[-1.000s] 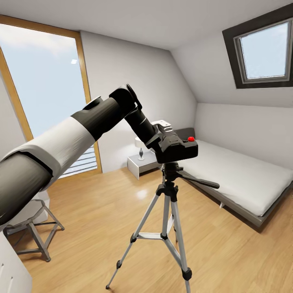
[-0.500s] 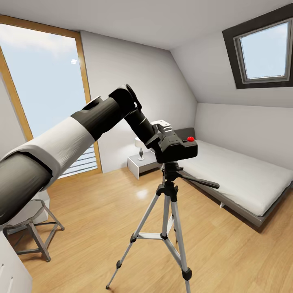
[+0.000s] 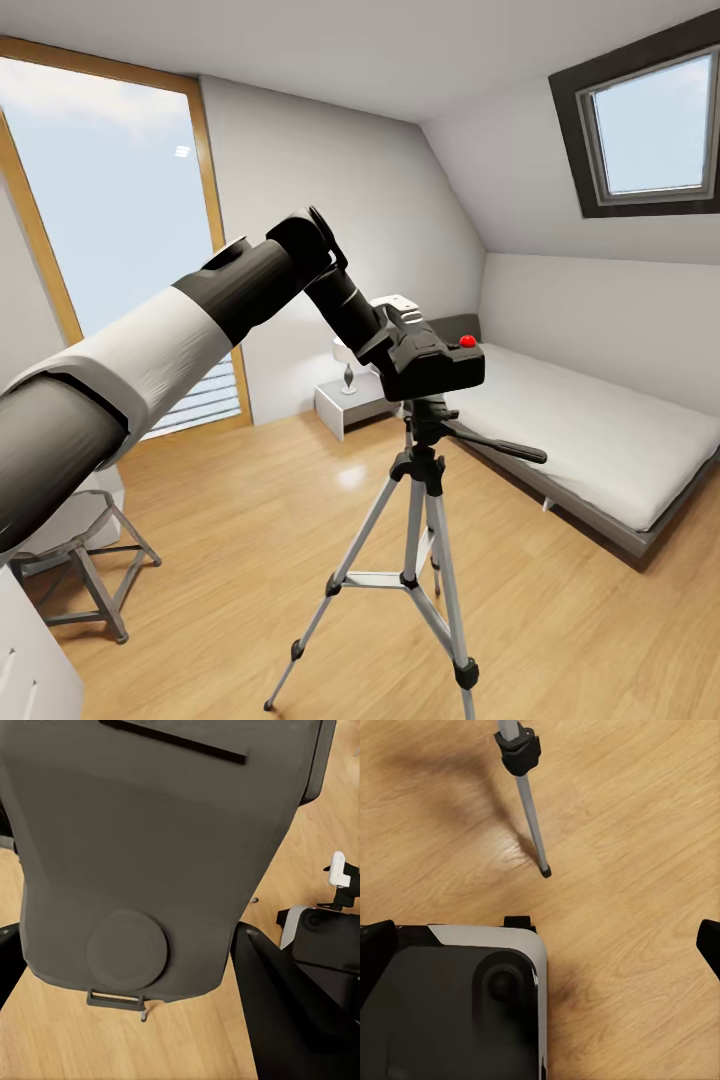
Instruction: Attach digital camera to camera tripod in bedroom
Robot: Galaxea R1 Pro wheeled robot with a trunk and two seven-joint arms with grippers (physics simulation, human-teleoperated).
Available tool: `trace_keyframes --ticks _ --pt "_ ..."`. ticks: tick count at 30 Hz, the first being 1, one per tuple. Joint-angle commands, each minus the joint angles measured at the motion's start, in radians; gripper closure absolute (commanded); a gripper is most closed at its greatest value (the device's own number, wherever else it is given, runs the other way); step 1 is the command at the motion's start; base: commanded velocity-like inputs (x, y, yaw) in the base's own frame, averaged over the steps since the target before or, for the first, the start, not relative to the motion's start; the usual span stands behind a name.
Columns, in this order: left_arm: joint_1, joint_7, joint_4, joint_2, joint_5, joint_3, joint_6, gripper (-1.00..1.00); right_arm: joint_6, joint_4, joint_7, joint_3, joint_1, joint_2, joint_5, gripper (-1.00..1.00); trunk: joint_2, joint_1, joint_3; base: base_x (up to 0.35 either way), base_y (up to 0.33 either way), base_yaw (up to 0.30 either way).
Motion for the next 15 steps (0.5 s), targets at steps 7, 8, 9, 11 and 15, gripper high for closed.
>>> trace_keyframes --ticks 7,8,9,11,15 --pt "0.000 -0.010 0.000 0.000 -0.011 0.000 0.011 1.00 -0.003 0.001 0.000 0.009 0.000 0.000 -0.011 -1.00 -0.001 0.000 0.000 0.000 0.003 0.000" --pt "0.000 -0.010 0.000 0.000 -0.011 0.000 0.011 1.00 -0.003 0.001 0.000 0.009 0.000 0.000 -0.011 -1.00 -0.001 0.000 0.000 0.000 0.000 0.000" --pt "0.000 -0.010 0.000 0.000 -0.011 0.000 0.011 1.00 -0.003 0.001 0.000 0.009 0.000 0.000 -0.011 -1.00 -0.001 0.000 0.000 0.000 0.000 0.000" --pt "0.000 -0.010 0.000 0.000 -0.011 0.000 0.011 1.00 -0.004 0.001 0.000 0.009 0.000 0.000 -0.011 -1.00 -0.001 0.000 0.000 0.003 0.000 0.000" --pt "0.000 -0.010 0.000 0.000 -0.011 0.000 0.011 1.00 -0.004 0.001 0.000 0.009 0.000 0.000 -0.011 -1.00 -0.001 0.000 0.000 0.069 0.056 0.000"
